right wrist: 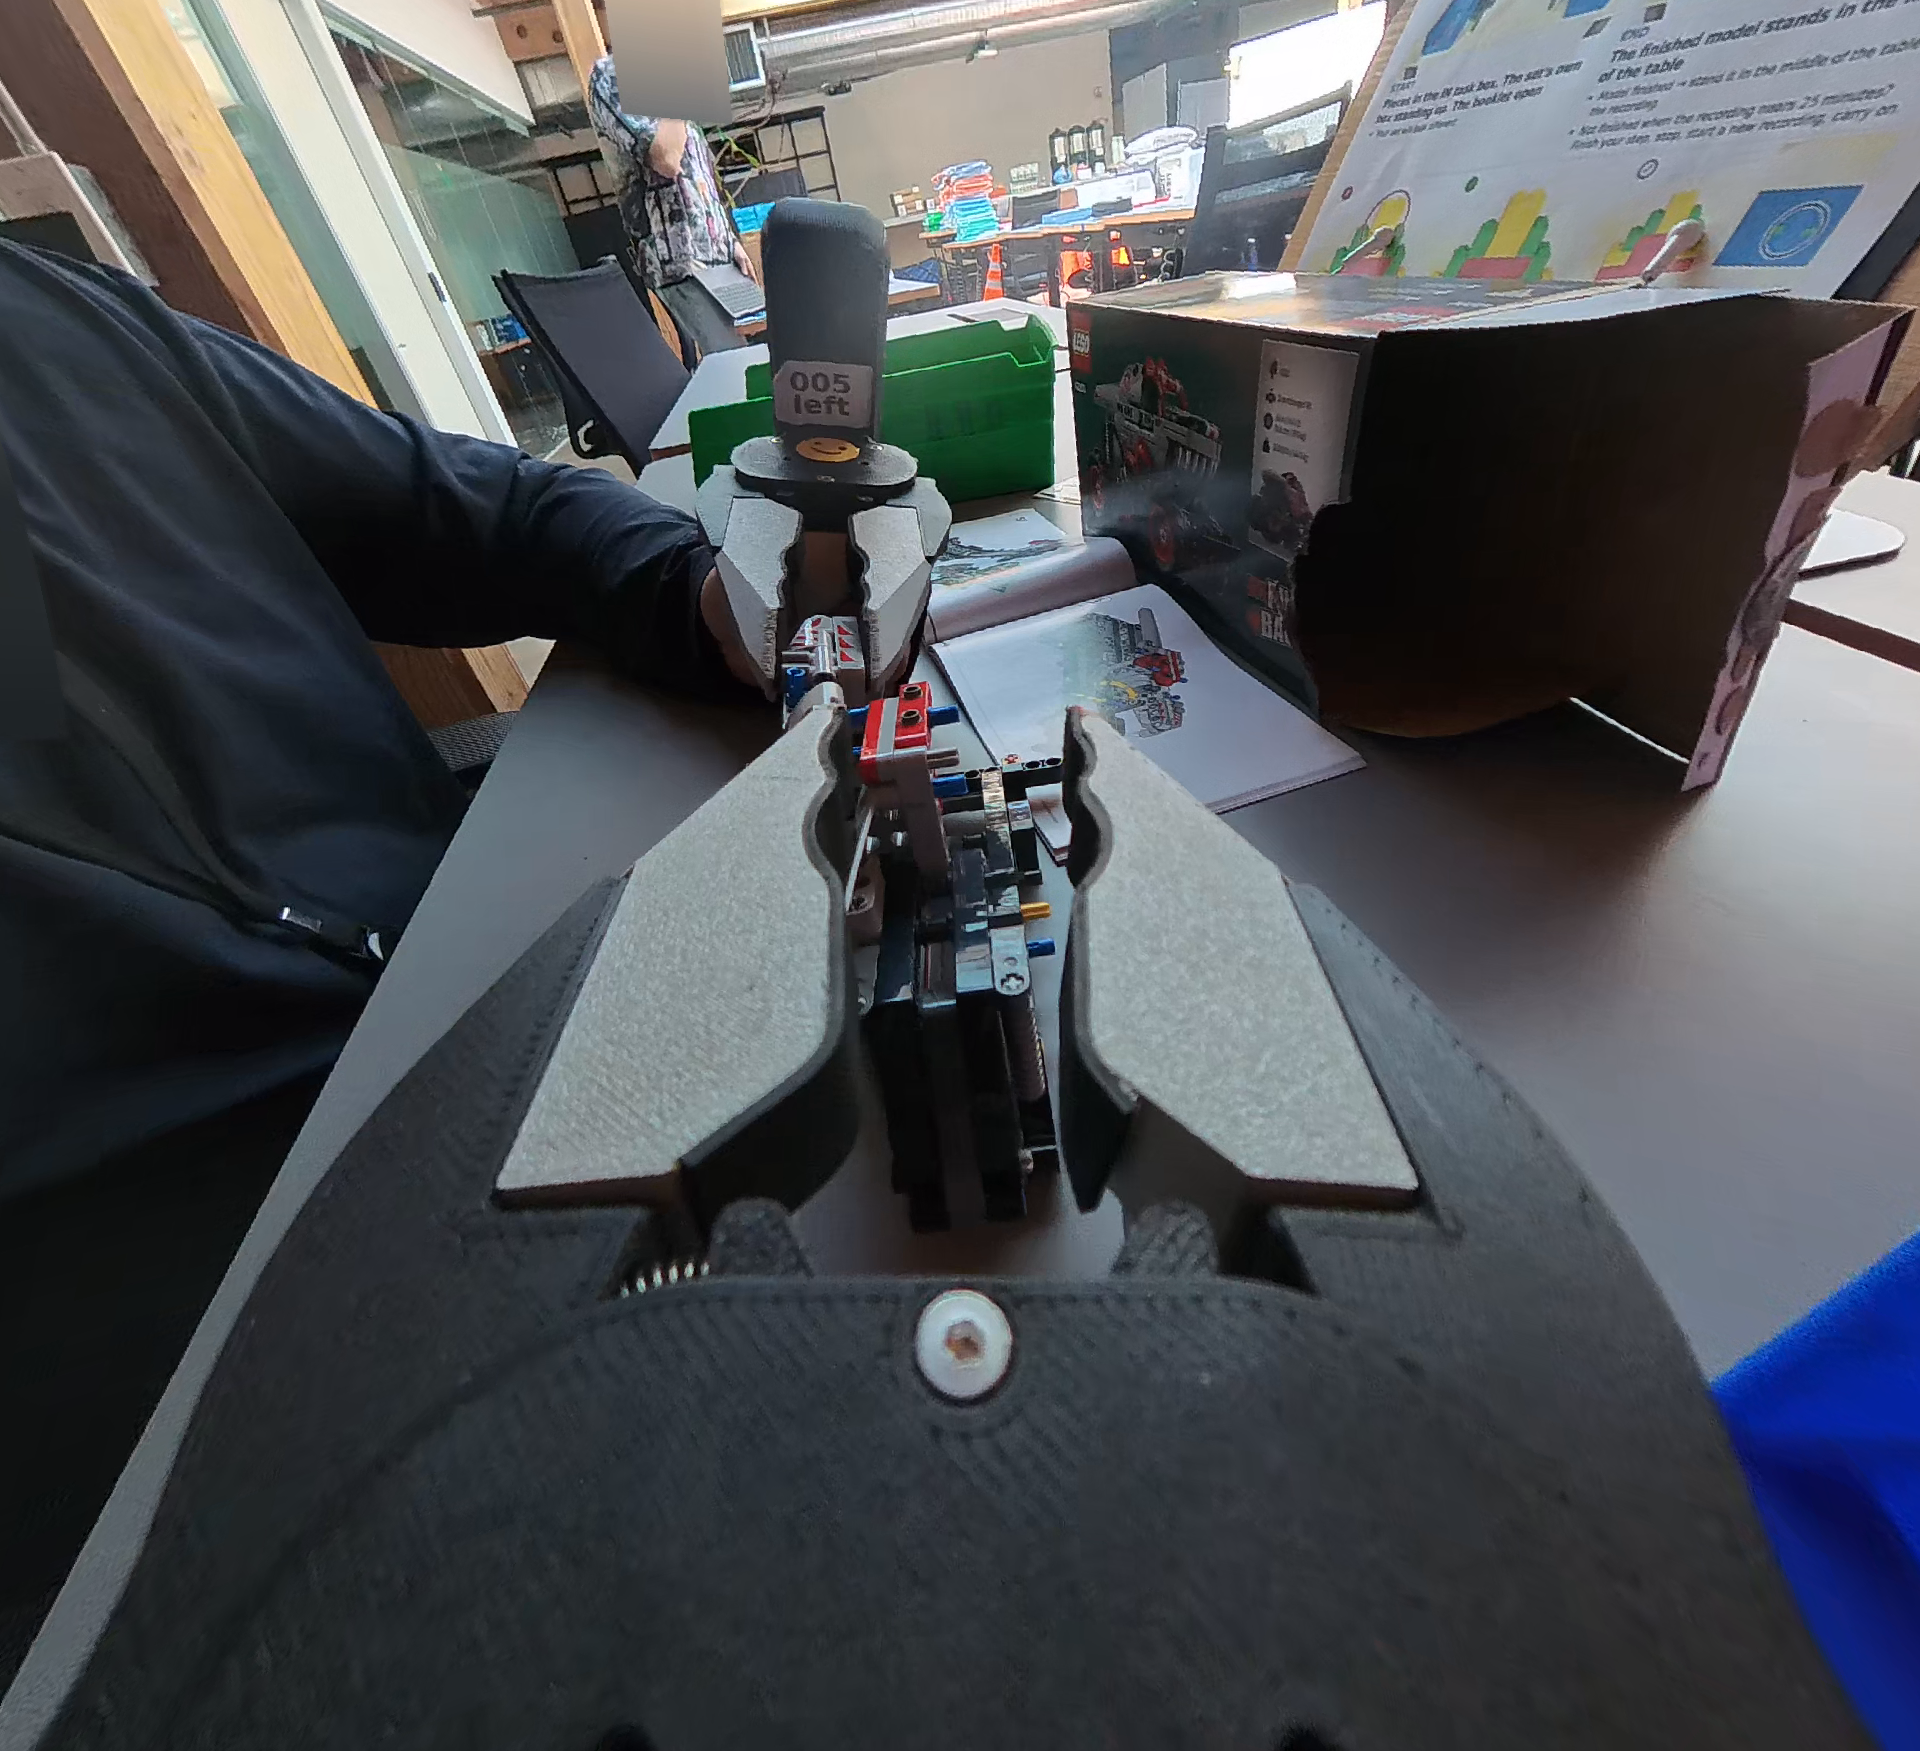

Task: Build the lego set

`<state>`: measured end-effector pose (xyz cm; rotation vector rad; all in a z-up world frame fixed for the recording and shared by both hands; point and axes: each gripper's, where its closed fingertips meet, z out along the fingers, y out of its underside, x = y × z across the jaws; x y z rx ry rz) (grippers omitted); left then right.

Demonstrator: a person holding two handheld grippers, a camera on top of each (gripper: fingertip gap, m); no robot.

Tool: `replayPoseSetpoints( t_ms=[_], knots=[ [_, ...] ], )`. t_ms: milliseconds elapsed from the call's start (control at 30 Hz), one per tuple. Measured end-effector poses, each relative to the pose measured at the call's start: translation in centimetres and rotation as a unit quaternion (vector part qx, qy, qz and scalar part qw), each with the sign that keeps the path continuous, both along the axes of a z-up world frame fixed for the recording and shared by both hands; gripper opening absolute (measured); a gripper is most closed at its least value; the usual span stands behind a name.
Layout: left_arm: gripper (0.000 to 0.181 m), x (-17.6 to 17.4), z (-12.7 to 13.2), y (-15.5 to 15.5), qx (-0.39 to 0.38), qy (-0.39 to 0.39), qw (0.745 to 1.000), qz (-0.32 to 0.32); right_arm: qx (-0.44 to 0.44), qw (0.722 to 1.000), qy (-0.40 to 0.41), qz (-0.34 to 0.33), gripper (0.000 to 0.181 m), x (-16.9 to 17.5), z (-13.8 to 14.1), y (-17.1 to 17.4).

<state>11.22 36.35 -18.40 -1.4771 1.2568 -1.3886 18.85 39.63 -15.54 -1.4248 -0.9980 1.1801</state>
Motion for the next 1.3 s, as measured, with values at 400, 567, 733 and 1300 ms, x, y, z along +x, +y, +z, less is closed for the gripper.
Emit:
replayPoseSetpoints(
  t_ms=[400, 567, 733, 1300],
  knots=[
    [0.023, 0.0, 0.0, 0.0, -0.005, 0.001, 1.000, -0.001, 0.002, 1.000, 0.000, 0.003, 0.037, 0.0, 0.1, -0.2],
    [0.023, 0.0, 0.0, 0.0, -0.001, 0.001, 1.000, 0.000, 0.002, 1.000, -0.002, 0.004, 0.038, -0.1, 0.1, -0.3],
    [0.022, -0.1, 0.0, -0.4, -0.002, 0.001, 1.000, -0.003, 0.006, 0.999, -0.026, 0.023, 0.037, -1.0, -0.5, -1.2],
    [0.023, 0.1, -0.7, -0.6, -0.001, 0.026, 1.000, -0.009, 0.024, 0.992, -0.122, 0.031, 0.035, -4.0, -2.0, -3.2]
  ],
)
